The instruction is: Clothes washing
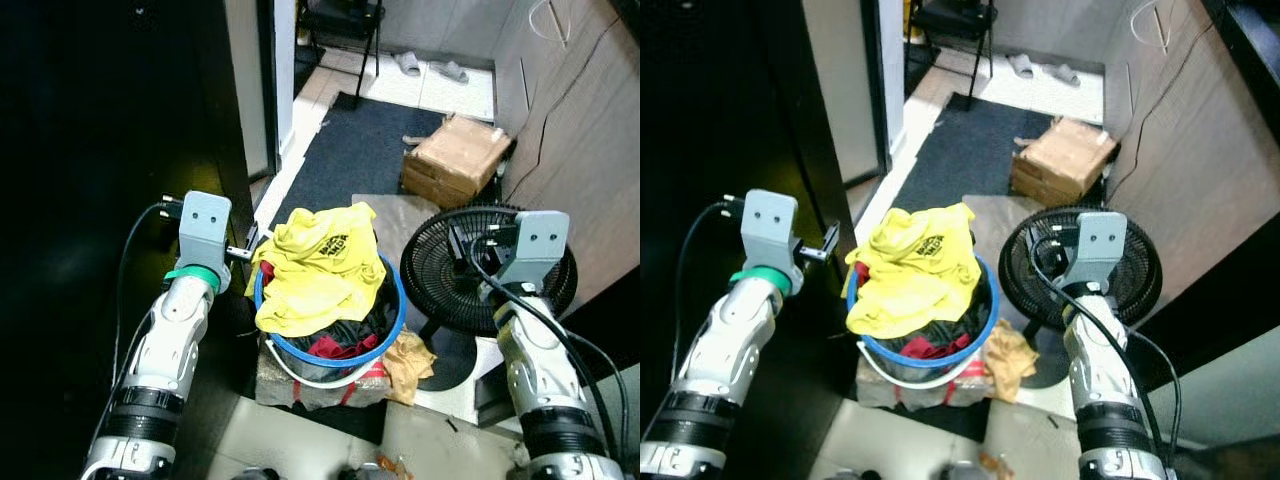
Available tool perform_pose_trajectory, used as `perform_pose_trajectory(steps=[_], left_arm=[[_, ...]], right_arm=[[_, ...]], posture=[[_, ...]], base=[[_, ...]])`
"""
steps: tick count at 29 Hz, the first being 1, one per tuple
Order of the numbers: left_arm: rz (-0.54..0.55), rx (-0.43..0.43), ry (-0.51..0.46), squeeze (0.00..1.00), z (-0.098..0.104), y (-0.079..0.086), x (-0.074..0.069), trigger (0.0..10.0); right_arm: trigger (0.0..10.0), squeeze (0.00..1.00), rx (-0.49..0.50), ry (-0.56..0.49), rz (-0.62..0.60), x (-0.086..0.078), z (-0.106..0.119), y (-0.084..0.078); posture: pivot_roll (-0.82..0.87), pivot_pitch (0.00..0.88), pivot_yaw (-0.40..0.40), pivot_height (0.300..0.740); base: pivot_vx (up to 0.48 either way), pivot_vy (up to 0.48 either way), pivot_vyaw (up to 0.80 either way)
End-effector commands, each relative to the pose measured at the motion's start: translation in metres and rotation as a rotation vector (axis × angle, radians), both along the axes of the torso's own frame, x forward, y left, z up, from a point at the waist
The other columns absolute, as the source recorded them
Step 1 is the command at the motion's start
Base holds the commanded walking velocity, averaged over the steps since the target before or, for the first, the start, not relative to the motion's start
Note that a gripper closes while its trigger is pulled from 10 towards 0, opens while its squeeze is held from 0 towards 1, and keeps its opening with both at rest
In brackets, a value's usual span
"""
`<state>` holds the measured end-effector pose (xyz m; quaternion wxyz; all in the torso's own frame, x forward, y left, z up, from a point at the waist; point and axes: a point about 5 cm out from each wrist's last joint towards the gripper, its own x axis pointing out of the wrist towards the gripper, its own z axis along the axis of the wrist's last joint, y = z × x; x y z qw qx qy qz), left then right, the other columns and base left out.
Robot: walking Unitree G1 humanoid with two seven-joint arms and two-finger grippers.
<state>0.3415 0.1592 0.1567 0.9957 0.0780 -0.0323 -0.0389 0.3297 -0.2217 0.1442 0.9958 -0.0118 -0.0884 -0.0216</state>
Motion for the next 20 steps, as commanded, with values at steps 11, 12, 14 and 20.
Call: perform_pose_trajectory(steps=[11, 12, 14, 20], left_arm=[[0.01, 0.0, 0.027, 0.0, -0.0075, 0.0027, -0.0008, 10.0], [0.01, 0.0, 0.027, 0.0, -0.0075, 0.0027, -0.0008, 10.0], [0.014, 0.0, 0.028, 0.0, -0.0075, 0.003, -0.001, 10.0], [0.016, 0.0, 0.024, 0.0, -0.0072, 0.0032, -0.001, 10.0]], right_arm=[[10.0, 0.0, -0.018, 0.016, -0.013, -0.0039, -0.0064, -0.0038], [10.0, 0.0, -0.018, 0.016, -0.013, -0.0039, -0.0064, -0.0038], [10.0, 0.0, -0.017, 0.018, -0.013, -0.0041, -0.0067, -0.0035], [10.0, 0.0, -0.014, 0.02, -0.014, -0.0044, -0.0072, -0.0034]], posture=[[-0.07, 0.045, 0.03, 0.74], [-0.07, 0.045, 0.03, 0.74], [-0.07, 0.052, 0.029, 0.74], [-0.07, 0.055, 0.029, 0.74]], base=[[0.0, 0.0, 0.0], [0.0, 0.0, 0.0], [0.0, 0.0, 0.0], [0.0, 0.0, -0.32]])
